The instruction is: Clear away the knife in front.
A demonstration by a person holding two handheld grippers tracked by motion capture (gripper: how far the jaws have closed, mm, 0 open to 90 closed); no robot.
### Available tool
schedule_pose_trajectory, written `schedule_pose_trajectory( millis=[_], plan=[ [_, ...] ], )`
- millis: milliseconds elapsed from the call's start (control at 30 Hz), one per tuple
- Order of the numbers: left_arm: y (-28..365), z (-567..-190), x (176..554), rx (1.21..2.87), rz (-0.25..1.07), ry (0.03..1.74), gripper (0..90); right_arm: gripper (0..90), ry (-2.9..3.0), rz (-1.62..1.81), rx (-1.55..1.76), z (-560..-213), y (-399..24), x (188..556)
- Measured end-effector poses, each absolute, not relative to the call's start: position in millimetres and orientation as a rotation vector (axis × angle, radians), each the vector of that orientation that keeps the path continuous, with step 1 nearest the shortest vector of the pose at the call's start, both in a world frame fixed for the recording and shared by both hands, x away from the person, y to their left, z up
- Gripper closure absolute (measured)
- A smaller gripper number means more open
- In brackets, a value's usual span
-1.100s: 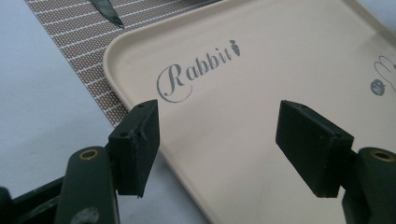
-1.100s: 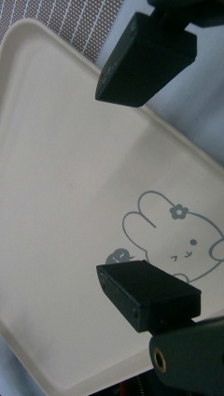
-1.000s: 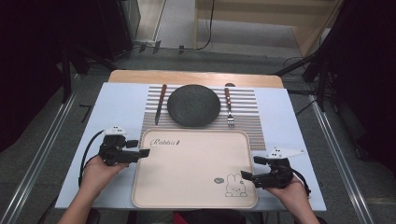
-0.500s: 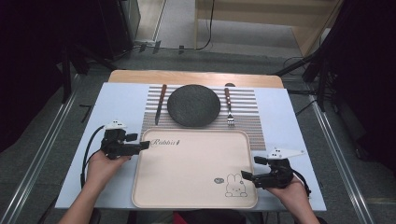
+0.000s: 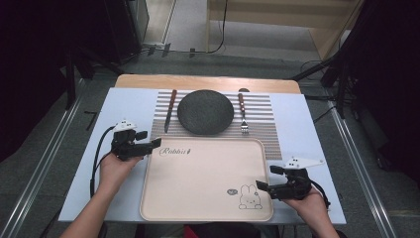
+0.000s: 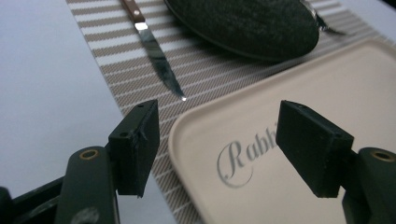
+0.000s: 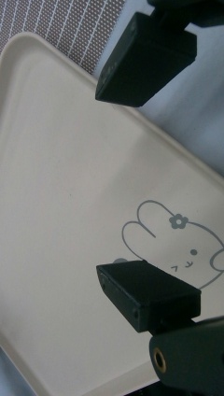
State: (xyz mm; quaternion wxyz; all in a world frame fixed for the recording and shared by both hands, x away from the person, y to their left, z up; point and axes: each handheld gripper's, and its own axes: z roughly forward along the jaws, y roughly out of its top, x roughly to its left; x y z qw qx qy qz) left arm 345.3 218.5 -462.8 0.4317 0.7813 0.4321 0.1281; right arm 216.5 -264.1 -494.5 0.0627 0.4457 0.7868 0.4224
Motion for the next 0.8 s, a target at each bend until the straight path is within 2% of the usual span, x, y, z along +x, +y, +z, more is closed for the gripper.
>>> schedule_pose_trajectory(
  millis=[67,300,800],
  plan=[
    [215.1,-460.9,347.8,1.957,0.365,1.054,29.9,13.8,2.375,1.277,1.35,-494.8,-264.3,216.7],
    [210.8,-463.1,361.3,1.932,0.405,1.061,29.9,13.8,2.371,1.279,1.351,-495.0,-264.7,216.8],
    [201.6,-460.9,391.1,1.916,0.433,1.082,29.9,13.8,2.356,1.28,1.352,-495.6,-265.2,217.1]
  ],
)
